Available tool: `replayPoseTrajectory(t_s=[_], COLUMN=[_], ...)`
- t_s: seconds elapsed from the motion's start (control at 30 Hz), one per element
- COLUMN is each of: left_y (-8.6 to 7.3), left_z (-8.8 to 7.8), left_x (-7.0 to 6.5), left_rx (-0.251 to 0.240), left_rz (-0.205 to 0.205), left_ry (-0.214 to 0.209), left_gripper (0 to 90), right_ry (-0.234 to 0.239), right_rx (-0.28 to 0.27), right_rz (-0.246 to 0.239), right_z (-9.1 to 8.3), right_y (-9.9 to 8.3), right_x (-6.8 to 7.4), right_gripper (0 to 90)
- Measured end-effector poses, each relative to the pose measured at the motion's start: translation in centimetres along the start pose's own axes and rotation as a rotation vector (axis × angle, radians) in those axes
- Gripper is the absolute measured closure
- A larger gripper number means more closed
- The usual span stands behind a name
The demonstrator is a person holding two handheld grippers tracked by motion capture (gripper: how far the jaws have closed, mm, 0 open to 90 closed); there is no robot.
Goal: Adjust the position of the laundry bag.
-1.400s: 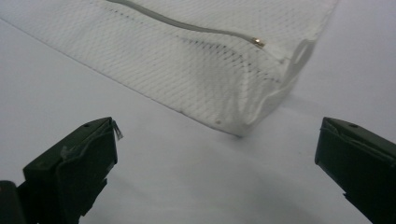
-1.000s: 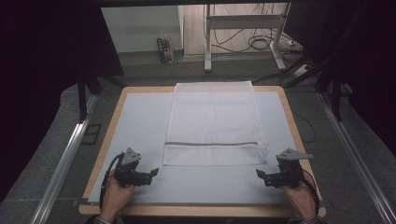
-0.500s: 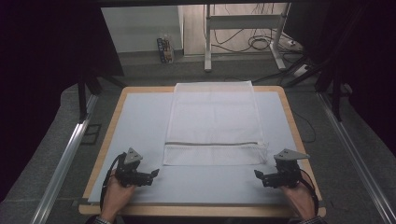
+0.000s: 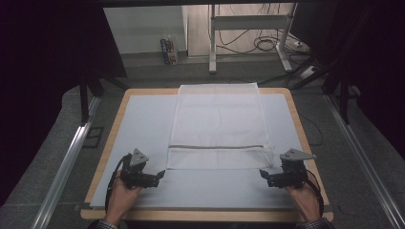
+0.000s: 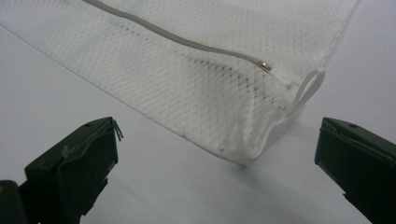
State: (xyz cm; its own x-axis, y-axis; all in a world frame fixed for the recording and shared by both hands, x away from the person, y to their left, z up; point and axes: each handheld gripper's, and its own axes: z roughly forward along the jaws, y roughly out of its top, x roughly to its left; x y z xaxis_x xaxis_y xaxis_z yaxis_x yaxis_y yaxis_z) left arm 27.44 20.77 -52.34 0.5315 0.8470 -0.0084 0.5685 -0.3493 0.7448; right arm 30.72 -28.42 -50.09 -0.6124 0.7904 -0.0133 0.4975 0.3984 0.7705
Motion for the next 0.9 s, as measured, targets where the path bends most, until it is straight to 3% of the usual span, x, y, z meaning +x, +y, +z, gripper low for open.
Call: replayPoseTrajectory(t_s=[0.23, 0.37, 0.5, 0.63, 0.77, 0.9], left_y=[0.8, 1.2, 1.6, 1.8, 1.9, 2.1], left_z=[0.8, 1.4, 1.8, 2.1, 2.3, 2.5], left_x=[0.0, 0.1, 0.4, 0.9, 1.3, 1.7], left_rx=[0.005, 0.019, 0.029, 0.01, 0.003, -0.001], left_rz=[0.004, 0.001, -0.021, -0.051, -0.057, -0.059], left_ry=[-0.019, -0.013, -0.018, -0.054, -0.06, -0.061], left_gripper=[2.9, 4.2, 4.1, 3.6, 6.4, 11.0], right_ry=[0.019, -0.009, -0.033, -0.027, -0.036, -0.044], right_rx=[0.002, 0.004, 0.003, 0.013, 0.042, 0.05], right_rz=[0.007, 0.012, 0.063, 0.113, 0.129, 0.133], right_z=[0.5, 0.7, 0.9, 1.0, 1.0, 1.0], right_y=[0.5, 0.6, 0.7, 0.8, 1.0, 1.3], right_x=[0.0, -0.2, -0.8, -1.5, -1.9, -2.2], right_gripper=[0.0, 0.0, 0.0, 0.0, 6.4, 18.6])
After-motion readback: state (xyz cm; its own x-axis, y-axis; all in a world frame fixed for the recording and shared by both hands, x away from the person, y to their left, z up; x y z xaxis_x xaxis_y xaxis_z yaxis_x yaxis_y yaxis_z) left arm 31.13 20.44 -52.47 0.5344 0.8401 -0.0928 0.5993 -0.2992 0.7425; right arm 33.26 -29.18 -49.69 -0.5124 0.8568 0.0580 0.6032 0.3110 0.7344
